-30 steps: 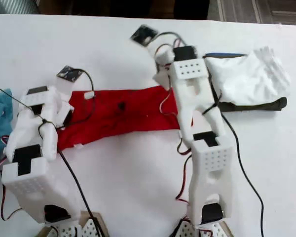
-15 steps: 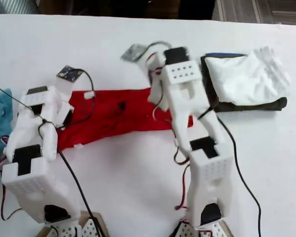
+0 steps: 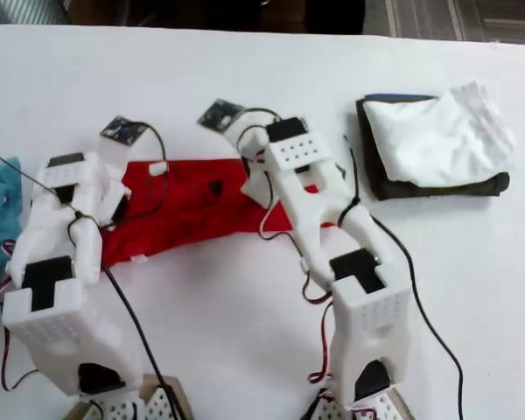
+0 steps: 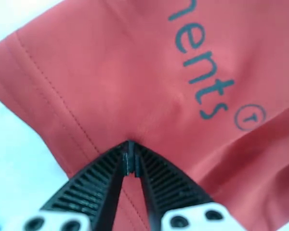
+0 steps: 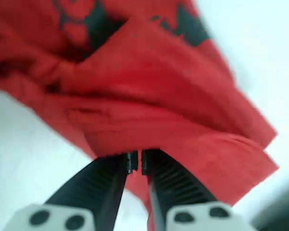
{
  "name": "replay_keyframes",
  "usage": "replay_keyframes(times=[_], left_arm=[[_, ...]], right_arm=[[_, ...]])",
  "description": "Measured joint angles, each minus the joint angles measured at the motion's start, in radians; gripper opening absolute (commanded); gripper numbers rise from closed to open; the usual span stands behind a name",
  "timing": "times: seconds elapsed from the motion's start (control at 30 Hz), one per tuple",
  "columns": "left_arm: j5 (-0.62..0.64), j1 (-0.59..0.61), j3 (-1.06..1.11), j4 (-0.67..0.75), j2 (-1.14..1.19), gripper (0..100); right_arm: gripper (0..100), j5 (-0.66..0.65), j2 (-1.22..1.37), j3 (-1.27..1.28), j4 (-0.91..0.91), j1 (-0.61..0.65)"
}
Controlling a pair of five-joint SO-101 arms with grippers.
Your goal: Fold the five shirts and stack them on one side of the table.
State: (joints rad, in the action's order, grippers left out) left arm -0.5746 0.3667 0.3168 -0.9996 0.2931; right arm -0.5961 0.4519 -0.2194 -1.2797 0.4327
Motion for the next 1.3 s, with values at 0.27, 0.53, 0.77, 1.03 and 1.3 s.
replay_keyframes(times=[0.27, 0.53, 0.77, 1.03, 1.3], left_arm=[[0.000, 0.000, 0.000, 0.000, 0.000, 3], [0.000, 0.000, 0.000, 0.000, 0.000, 3], [0.000, 0.000, 0.000, 0.000, 0.000, 3], [0.000, 0.000, 0.000, 0.000, 0.000, 3], [0.000, 0.000, 0.000, 0.000, 0.000, 3]], right_arm=[[2.2, 0.137, 0.000, -0.005, 0.175, 0.012], [2.2, 0.155, 0.032, -0.058, 0.195, 0.021], [2.2, 0.155, -0.034, -0.132, -0.012, -0.052], [2.2, 0.155, -0.043, -0.138, -0.226, -0.101], [2.2, 0.091, -0.046, 0.083, -0.120, -0.178]])
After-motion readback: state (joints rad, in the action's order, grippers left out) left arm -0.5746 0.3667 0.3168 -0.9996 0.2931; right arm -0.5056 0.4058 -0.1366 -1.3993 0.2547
